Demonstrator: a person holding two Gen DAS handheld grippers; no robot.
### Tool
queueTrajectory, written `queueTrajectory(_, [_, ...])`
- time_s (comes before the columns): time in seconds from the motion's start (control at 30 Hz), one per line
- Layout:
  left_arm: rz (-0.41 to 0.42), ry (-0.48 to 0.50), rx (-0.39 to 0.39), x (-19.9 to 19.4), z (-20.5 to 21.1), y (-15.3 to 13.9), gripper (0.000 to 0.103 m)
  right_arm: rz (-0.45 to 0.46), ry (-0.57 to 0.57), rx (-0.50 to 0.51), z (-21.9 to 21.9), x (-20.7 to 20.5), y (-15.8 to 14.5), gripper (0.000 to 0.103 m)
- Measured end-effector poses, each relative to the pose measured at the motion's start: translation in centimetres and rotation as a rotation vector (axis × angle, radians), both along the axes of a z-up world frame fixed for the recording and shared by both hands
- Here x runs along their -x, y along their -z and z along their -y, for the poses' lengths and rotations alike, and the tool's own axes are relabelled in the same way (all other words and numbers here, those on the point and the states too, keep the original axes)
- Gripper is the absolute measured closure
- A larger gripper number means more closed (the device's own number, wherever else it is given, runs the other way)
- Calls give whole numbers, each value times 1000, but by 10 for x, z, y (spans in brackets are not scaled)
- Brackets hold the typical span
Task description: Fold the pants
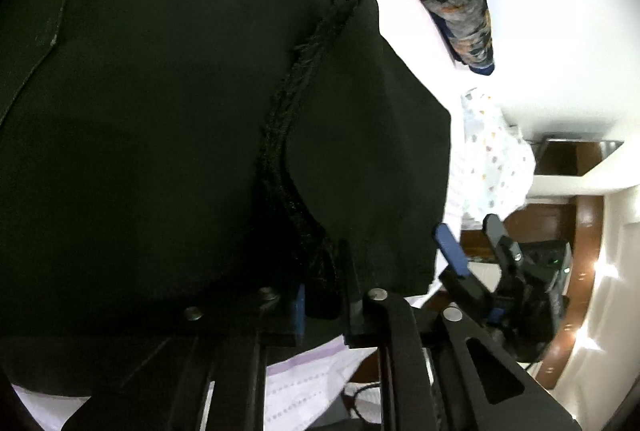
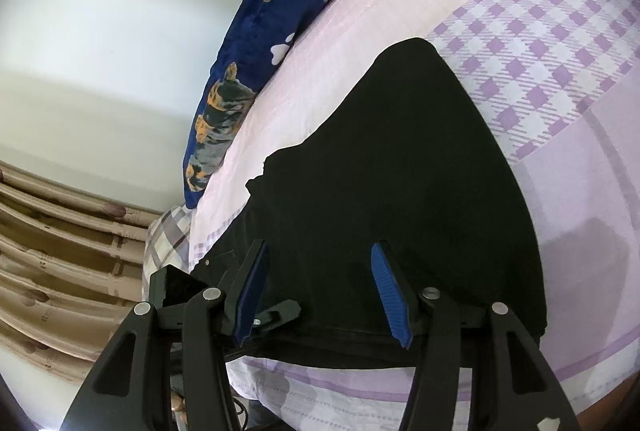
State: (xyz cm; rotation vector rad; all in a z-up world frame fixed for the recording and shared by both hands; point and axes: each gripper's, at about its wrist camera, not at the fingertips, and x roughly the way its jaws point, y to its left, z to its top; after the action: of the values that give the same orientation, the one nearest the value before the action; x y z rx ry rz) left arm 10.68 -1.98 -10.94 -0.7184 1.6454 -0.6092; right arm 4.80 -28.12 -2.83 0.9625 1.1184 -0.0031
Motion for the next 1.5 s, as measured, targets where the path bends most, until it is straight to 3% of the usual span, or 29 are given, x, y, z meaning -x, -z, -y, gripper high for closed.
queueTrajectory(0.2, [161, 38, -26, 16, -10, -35, 95, -9, 27, 17, 6, 3, -1, 52])
queueTrajectory(0.43, [87, 36, -68, 23, -18, -12, 95, -60, 5, 56, 2, 2, 6, 52])
queueTrajectory(0.6, [94, 59, -88, 21, -15, -12, 93, -96, 0, 86, 3, 3, 11, 53])
queueTrajectory(0.77, [150, 81, -143, 21, -13, -24, 81, -109, -27, 121, 1, 2, 14, 53])
queueTrajectory(0.9, [258, 78, -198, 25, -20, -42, 75, -113, -30, 127, 1, 2, 16, 53])
queueTrajectory(1.1, [407, -32, -314, 36, -67, -68, 63, -116, -32, 134, 0, 1, 17, 52])
queueTrajectory(1.37, [333, -310, -302, 62, -180, -74, 62, -123, -60, 197, -13, -4, 15, 44])
queueTrajectory(1.5, [291, -422, -302, 84, -217, -66, 61, -134, -77, 213, -22, -9, 14, 39])
